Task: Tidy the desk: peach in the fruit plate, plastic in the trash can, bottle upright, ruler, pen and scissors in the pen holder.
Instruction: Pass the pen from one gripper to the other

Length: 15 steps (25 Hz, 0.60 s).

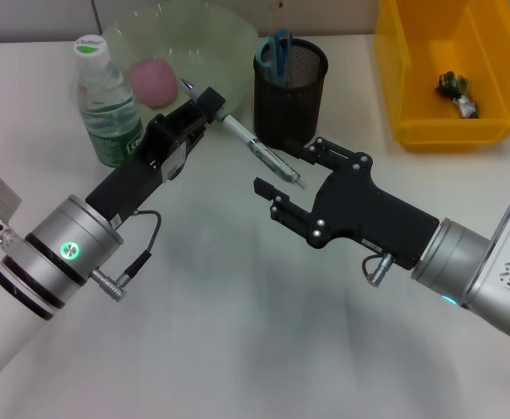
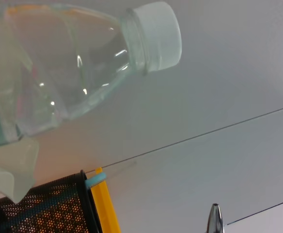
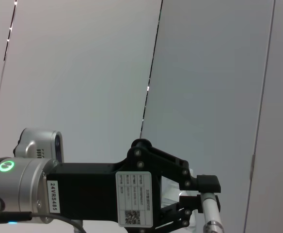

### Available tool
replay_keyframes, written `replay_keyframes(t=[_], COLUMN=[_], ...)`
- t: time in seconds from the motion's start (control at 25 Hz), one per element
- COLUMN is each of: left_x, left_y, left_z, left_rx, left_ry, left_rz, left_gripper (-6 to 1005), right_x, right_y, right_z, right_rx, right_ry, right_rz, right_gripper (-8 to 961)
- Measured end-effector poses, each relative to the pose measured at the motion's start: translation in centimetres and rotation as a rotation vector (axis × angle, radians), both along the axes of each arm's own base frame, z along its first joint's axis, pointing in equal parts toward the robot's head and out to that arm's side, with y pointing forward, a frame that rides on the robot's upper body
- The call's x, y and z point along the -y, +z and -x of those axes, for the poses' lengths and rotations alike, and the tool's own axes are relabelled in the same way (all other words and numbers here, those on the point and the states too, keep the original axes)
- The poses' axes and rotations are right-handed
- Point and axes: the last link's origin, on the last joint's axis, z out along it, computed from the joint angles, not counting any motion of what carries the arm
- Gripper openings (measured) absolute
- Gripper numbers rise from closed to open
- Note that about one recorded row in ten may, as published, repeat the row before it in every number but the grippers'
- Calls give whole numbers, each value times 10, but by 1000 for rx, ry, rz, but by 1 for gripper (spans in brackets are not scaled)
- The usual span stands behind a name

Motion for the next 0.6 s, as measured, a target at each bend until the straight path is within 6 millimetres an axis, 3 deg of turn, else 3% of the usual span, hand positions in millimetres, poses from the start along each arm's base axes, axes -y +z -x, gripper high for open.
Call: replay_keyframes(t=[0.52,0.6], left_x=[0,0], left_y=[1,1], left_z=[1,1], left_rx=[1,1], left_ry=[2,2], left_rz=[3,3], left_gripper=[147,147], right_x=[-1,-1], right_y=[0,1], right_z=[1,1], right_rx=[-5,-7], right_ry=[-1,-2], right_rz=[-4,-5], right_gripper=[568,514])
